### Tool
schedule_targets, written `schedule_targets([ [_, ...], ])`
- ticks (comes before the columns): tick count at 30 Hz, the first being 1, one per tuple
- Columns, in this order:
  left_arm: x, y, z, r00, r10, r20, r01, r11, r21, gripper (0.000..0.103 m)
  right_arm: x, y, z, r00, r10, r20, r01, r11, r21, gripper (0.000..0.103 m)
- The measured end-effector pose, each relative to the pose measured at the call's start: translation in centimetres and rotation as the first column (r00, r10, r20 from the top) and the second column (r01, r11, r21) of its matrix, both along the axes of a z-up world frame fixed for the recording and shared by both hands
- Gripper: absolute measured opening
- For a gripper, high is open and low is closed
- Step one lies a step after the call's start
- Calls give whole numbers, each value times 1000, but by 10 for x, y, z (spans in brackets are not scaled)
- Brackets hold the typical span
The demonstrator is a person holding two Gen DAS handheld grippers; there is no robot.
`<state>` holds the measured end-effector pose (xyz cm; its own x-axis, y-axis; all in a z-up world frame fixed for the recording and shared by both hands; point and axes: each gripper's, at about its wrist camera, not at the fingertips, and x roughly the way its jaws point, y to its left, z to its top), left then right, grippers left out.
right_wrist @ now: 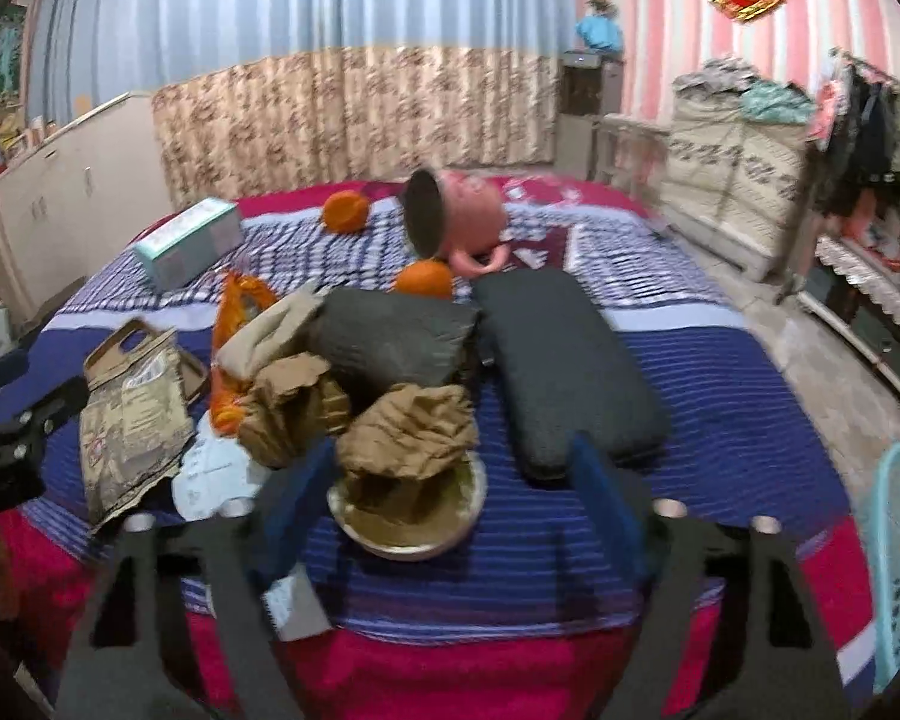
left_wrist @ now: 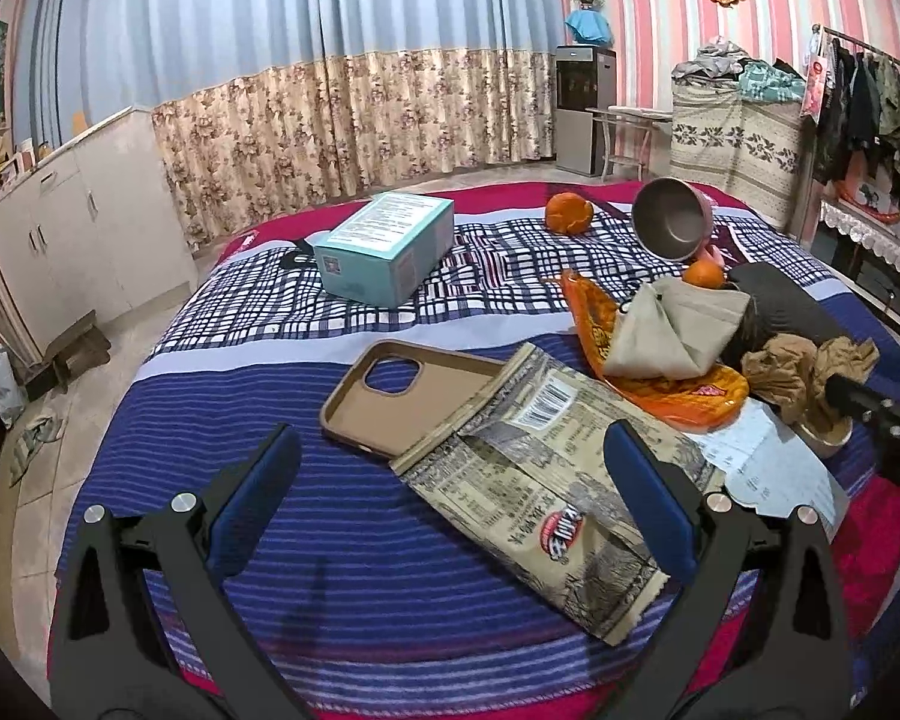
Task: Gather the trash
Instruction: 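Grasp the brown paper bag with the right tool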
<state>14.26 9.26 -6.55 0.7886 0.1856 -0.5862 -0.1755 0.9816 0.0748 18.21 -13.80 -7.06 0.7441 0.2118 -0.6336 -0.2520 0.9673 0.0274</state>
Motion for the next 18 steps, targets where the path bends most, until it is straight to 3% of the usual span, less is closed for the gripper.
schedule_targets([
  [2,2,0,1,1000,3,1,-3,1000,1,98,1,3,-3,999,42,-19,-42,999,21,48],
  [9,8,-26,5,999,-38,-8,38,999,-11,98,-20,-9,17,997,57,60,-58,998,5,46],
  [15,20,-79,11,991,-135,-2,135,991,12,98,-36,-52,37,990,-50,131,55,998,-34,46],
  [18,32,-105,6,981,-191,-23,190,982,-10,98,-34,-83,41,982,-129,137,136,990,-38,46],
])
